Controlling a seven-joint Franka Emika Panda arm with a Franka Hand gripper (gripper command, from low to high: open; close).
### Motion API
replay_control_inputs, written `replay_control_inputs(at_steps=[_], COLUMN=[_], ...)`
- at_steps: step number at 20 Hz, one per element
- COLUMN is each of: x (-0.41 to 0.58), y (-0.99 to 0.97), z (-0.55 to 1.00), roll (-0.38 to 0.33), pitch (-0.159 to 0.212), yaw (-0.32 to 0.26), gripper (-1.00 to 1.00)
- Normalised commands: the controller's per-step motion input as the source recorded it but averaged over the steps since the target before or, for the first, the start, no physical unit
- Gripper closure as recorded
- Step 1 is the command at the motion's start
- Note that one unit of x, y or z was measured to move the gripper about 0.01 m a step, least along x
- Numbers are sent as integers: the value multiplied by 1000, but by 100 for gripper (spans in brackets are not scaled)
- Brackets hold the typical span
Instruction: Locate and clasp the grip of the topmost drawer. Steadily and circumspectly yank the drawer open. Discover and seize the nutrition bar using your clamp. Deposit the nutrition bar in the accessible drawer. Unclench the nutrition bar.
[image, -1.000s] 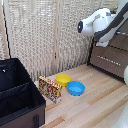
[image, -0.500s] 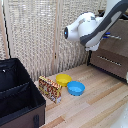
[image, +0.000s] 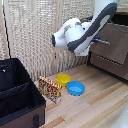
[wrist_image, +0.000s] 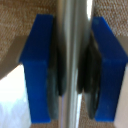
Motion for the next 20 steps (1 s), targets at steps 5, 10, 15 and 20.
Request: replay_control_inputs(at_steps=[5, 10, 15, 20], x=[343, 407, 463, 387], y=[102, 307, 594, 504], z=[17, 109, 23, 242], roll=[-41, -48, -72, 64], pitch=[28, 29, 28, 0], yaw=[-2, -9, -1, -51], gripper=[-100, -100, -100, -100])
